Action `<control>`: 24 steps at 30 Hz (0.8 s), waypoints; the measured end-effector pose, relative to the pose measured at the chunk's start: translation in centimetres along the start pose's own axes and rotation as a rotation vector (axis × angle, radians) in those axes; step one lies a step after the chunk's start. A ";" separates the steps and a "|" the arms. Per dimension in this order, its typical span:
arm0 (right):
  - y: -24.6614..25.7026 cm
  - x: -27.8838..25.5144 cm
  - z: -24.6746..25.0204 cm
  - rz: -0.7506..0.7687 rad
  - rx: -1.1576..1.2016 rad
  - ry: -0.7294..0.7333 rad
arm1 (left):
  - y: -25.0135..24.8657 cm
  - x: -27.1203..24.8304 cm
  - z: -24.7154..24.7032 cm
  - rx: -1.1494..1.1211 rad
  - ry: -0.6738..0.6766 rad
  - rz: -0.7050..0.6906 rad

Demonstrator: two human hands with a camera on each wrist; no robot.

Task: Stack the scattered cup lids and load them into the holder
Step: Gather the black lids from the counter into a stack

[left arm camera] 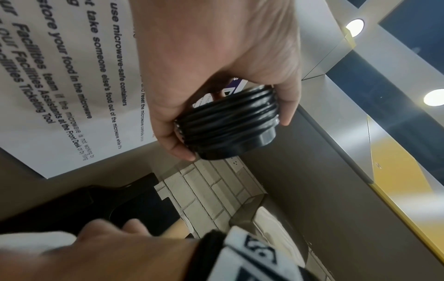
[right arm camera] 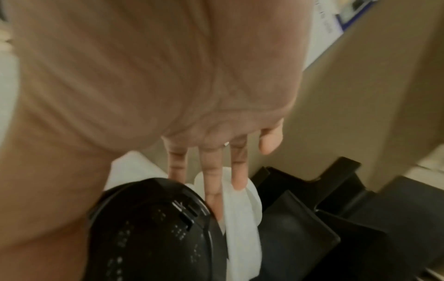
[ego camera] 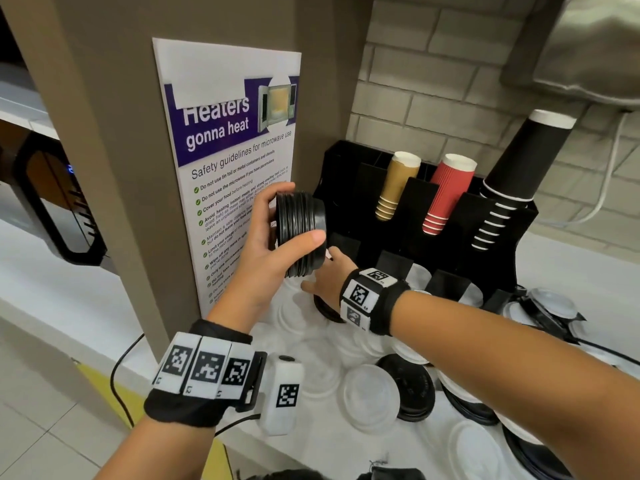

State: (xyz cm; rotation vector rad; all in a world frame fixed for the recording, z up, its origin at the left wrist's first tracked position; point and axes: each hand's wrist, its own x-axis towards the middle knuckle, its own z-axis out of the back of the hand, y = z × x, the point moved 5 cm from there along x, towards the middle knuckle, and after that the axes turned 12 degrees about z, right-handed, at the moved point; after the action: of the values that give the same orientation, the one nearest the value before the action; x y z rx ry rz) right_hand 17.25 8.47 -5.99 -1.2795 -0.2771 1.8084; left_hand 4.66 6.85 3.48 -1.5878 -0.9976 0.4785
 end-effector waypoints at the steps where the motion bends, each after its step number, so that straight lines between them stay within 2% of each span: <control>1: -0.4 -0.5 0.2 -0.041 0.085 -0.101 | 0.0 0.1 0.0 -0.011 0.001 0.001; 2: -0.8 -1.4 0.4 -0.096 0.190 -0.147 | 0.0 0.2 0.0 -0.022 0.002 -0.001; 6: -2.9 -5.4 1.1 -0.180 0.662 -0.512 | 0.2 0.6 -0.2 -0.043 -0.017 -0.017; 8: -3.9 -7.4 0.3 -0.193 1.012 -0.700 | 0.5 0.9 -0.3 -0.056 -0.022 -0.034; 11: -4.7 -10.4 -1.8 -0.214 1.555 -1.075 | 1.4 1.3 -0.8 -0.079 -0.021 -0.026; 14: -3.1 -12.8 -4.0 -0.257 1.964 -1.364 | 2.7 1.3 -1.7 -0.073 -0.014 -0.004; 16: -1.0 -13.8 -4.5 -0.213 2.112 -1.487 | 3.5 1.1 -2.4 -0.048 0.014 0.023; 18: 0.9 -14.4 -4.5 -0.167 2.165 -1.563 | 4.2 0.8 -3.3 -0.033 0.064 0.059; 24: 2.6 -15.3 -4.6 -0.213 2.175 -1.641 | 4.9 -0.1 -5.7 -0.060 0.210 0.140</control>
State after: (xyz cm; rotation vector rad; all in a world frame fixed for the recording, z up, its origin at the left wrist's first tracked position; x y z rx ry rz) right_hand 21.06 -5.88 0.38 1.6447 0.6029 1.2286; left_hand 10.62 3.38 0.40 -1.7302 -0.7514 0.3705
